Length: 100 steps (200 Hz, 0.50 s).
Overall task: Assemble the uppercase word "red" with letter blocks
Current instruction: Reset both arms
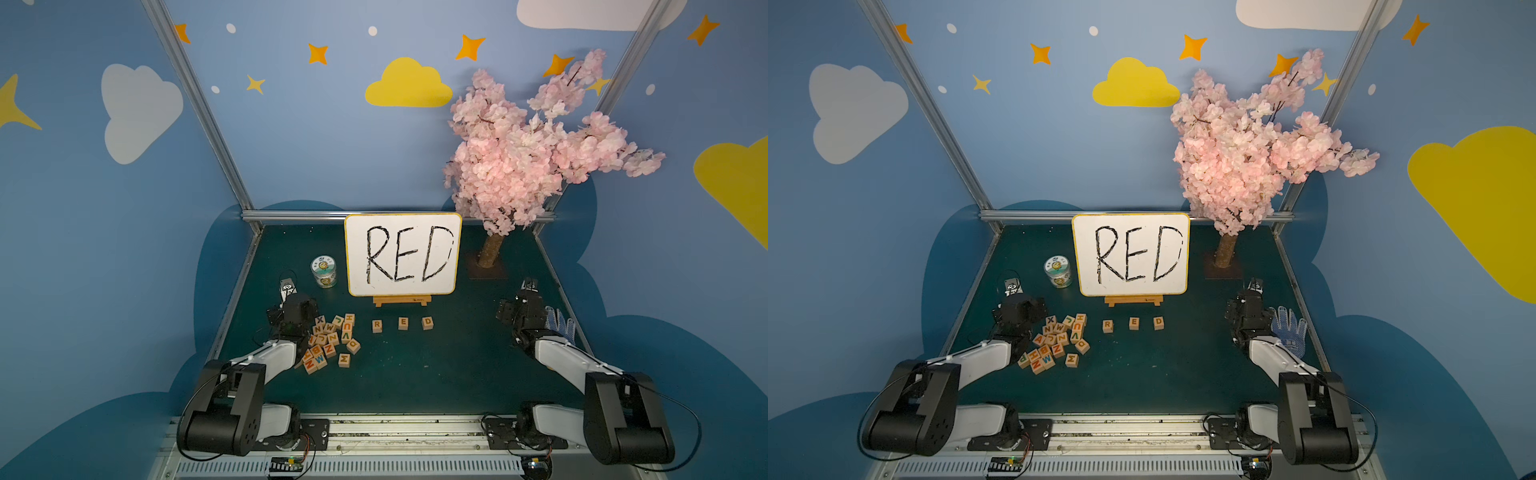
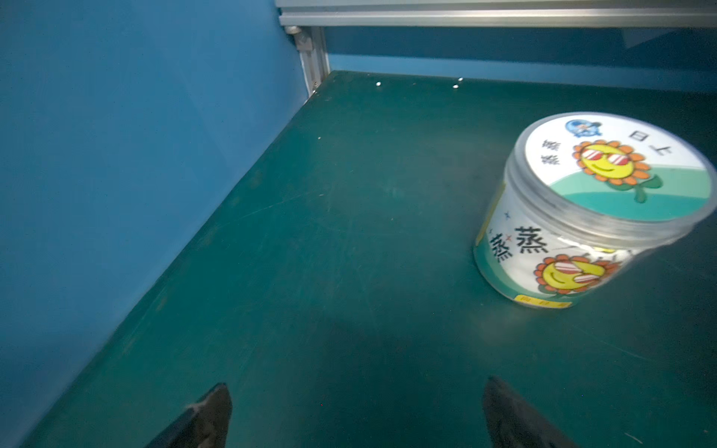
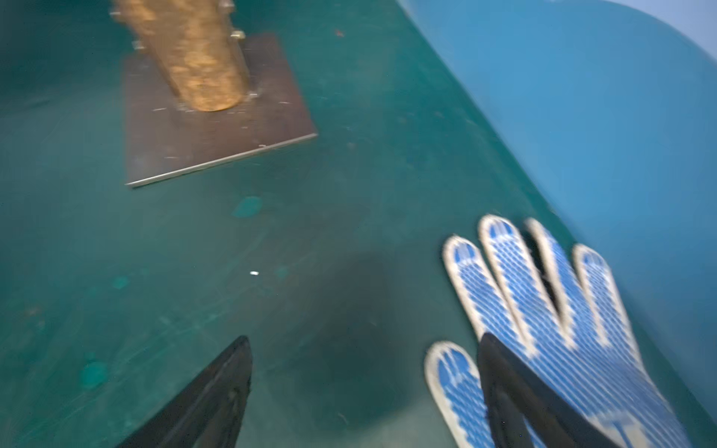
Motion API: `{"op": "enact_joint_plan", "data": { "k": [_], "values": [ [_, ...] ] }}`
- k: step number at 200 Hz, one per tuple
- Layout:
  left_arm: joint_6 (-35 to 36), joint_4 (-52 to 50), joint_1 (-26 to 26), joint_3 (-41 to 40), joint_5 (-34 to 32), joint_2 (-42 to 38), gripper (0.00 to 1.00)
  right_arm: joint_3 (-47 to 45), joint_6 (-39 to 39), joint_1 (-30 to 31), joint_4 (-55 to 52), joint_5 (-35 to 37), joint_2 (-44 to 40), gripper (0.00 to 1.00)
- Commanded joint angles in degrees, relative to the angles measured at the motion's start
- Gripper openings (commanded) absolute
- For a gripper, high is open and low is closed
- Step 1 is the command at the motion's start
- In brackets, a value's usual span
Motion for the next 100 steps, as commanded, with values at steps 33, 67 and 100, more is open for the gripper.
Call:
{"op": "enact_joint_plan", "data": {
  "k": [33, 67, 100],
  "values": [
    [5.31, 8.14, 0.97, 6.38, 7.74, 9.62, 0.97, 1.18, -6.70, -1.12, 14.12, -12.16, 5.54, 0.90],
    [5.64, 13.24, 3.86, 2.63, 18.93, 9.07, 0.96, 0.49, -8.13, -1.19, 19.01, -15.70, 10.36, 0.90],
    [6.85, 19.74, 4.73, 0.12, 24.07, 11.32, 1.00, 0.40, -8.32, -1.17, 19.45, -15.82, 10.84, 0.90]
  ]
}}
